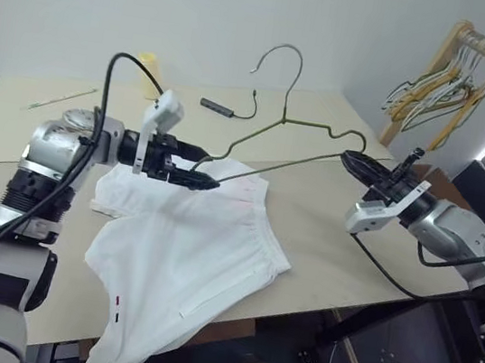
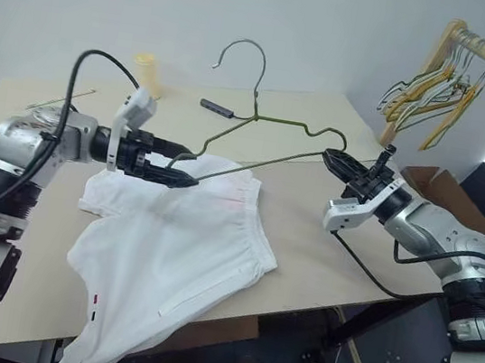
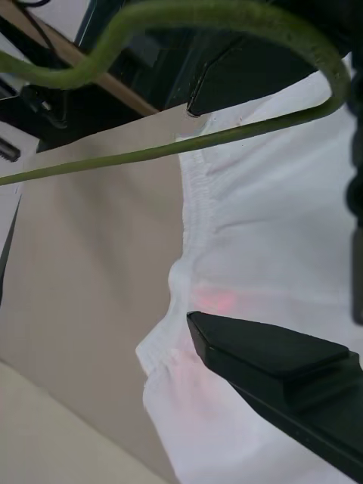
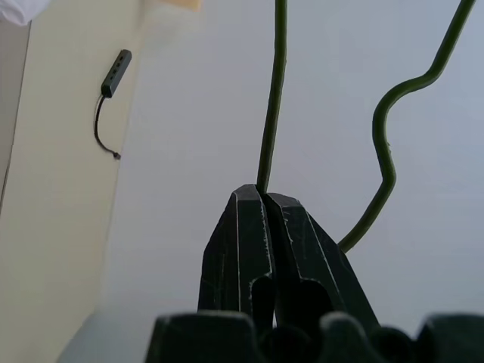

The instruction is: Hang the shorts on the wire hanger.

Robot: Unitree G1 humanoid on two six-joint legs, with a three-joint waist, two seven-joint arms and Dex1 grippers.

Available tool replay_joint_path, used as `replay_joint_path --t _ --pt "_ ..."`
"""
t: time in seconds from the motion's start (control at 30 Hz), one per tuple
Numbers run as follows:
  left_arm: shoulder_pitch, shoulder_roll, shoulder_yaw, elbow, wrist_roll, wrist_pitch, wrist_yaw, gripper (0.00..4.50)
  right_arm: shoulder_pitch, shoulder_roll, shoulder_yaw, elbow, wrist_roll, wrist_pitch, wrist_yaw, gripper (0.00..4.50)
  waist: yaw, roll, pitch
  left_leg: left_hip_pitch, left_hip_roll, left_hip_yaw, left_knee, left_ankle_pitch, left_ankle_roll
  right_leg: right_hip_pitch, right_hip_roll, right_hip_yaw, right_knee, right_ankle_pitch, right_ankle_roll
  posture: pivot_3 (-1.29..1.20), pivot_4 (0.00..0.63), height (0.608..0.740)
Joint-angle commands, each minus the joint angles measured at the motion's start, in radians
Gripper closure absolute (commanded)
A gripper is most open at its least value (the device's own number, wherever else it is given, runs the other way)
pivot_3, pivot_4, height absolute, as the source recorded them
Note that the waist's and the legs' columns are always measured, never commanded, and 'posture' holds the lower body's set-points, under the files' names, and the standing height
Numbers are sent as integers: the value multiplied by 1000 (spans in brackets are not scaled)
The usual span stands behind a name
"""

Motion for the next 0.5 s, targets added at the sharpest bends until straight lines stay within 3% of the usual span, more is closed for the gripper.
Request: replay_joint_path --t 0.03,0.07,0.13,0.5 --pt "-24 -5 -18 -34 34 -46 -54 19 -32 0 -16 -39 0 7 16 4500 -3 0 0 0 0 0 0 0 0 0 0 0 0 0 0 -206 0 740" --pt "-25 -14 -22 -36 43 -40 -44 19 -30 1 -18 -47 4 9 24 4500 -3 0 0 0 0 0 0 0 0 0 0 0 0 0 0 -206 0 740" --pt "-27 -31 -20 -31 59 -41 -23 522 -27 3 -22 -61 5 13 35 4500 -3 0 0 1 0 -1 0 0 0 0 0 1 1 0 0 -207 0 740" --pt "-16 -48 -13 -30 116 -60 -30 4067 -13 4 -44 -117 18 52 103 4500 -4 0 0 1 0 -1 0 0 0 0 0 1 1 0 0 -211 0 740"
